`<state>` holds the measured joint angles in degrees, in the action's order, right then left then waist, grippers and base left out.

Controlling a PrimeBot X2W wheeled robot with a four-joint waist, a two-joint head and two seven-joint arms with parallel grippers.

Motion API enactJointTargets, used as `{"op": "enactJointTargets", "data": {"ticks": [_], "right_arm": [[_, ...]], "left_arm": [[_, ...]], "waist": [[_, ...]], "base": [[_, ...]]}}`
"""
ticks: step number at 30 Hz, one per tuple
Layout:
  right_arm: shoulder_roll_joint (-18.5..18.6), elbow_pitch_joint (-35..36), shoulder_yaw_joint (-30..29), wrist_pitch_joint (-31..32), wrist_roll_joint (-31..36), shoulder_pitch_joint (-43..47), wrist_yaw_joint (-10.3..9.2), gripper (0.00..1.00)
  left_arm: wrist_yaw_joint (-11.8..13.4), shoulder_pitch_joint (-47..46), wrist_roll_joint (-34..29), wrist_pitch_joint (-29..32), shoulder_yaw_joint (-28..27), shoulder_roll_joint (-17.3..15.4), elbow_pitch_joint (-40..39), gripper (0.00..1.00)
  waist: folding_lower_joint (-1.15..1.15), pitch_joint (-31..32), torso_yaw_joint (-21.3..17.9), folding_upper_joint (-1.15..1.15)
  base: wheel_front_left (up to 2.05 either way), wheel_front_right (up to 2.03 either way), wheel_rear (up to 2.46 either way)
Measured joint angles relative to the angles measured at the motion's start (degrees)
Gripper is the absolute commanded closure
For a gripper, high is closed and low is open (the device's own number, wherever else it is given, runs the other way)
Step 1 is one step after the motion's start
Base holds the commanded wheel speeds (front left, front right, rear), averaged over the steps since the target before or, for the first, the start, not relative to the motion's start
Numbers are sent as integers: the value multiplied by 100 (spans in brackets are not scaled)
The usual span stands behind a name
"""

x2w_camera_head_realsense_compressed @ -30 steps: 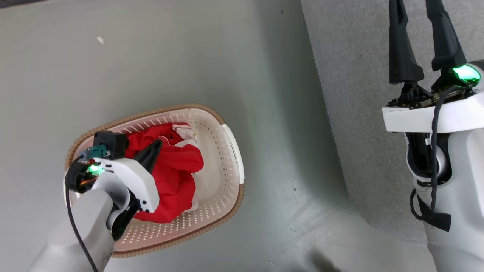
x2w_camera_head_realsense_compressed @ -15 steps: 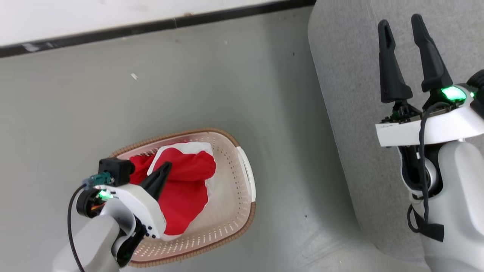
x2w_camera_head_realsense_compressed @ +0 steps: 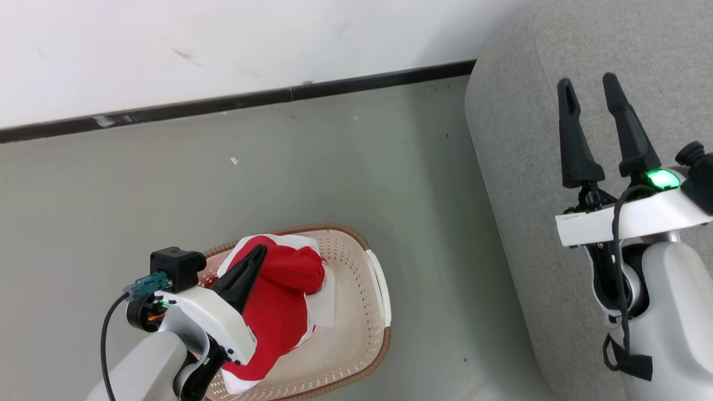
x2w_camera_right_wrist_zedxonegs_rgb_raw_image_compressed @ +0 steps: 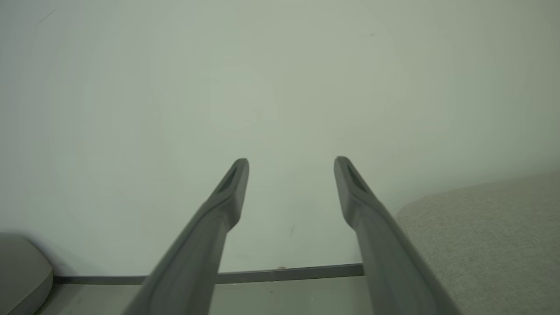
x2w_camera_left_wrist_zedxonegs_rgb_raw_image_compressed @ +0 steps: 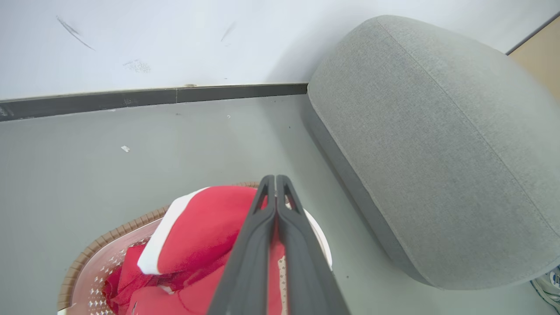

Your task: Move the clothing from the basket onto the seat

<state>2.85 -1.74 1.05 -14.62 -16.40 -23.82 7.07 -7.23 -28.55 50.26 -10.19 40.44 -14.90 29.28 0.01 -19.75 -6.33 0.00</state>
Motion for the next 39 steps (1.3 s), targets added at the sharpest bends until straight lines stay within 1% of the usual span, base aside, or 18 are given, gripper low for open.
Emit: {"op": "enactJointTargets", "data": {"ticks": [2, 3, 4, 5, 6, 14, 20, 23, 36, 39], "right_arm": [[0, -40, -7, 0, 44, 76, 0, 0], [0, -43, -9, 0, 62, 122, 0, 0], [0, -43, -9, 0, 62, 122, 0, 0], [0, -57, -14, 0, 90, 162, 0, 0], [0, -67, -19, 0, 98, 193, 0, 0], [3, -115, -45, 0, 132, 449, 0, 0], [62, -191, -77, 0, 131, 641, 0, 0], [88, -221, -85, 0, 124, 732, 0, 0], [191, -268, -104, 0, 74, 990, 0, 0], [241, -277, -132, 0, 37, 1099, 0, 0]], "left_arm": [[0, 7, 7, -47, 5, 12, -66, 100], [0, 20, 7, -51, 8, 15, -89, 71], [0, 20, 7, -51, 8, 15, -89, 32], [0, 42, 7, -51, 13, 16, -104, 12], [0, 81, 7, -51, 23, 16, -115, 0], [0, 276, 15, -102, 49, 14, -193, 0], [7, 325, 77, -201, -182, -27, -383, 0], [57, 325, 111, -226, -283, -97, -457, 0], [411, 344, 108, -311, -778, -408, -898, 0], [495, 366, 105, -358, -903, -524, -993, 0]], "waist": [[0, 108, 29, 0], [0, 162, 44, 0], [0, 162, 44, 0], [0, 214, 58, 0], [0, 265, 71, 0], [0, 658, 171, 0], [0, 927, 237, 0], [0, 1054, 271, 0], [-1, 1495, 446, 0], [0, 1580, 483, 0]], "base": [[0, 0, 0], [0, 0, 0], [0, 0, 0], [0, 0, 0], [0, 0, 0], [0, 0, 0], [0, 0, 0], [0, 0, 0], [0, 0, 0], [0, 0, 0]]}}
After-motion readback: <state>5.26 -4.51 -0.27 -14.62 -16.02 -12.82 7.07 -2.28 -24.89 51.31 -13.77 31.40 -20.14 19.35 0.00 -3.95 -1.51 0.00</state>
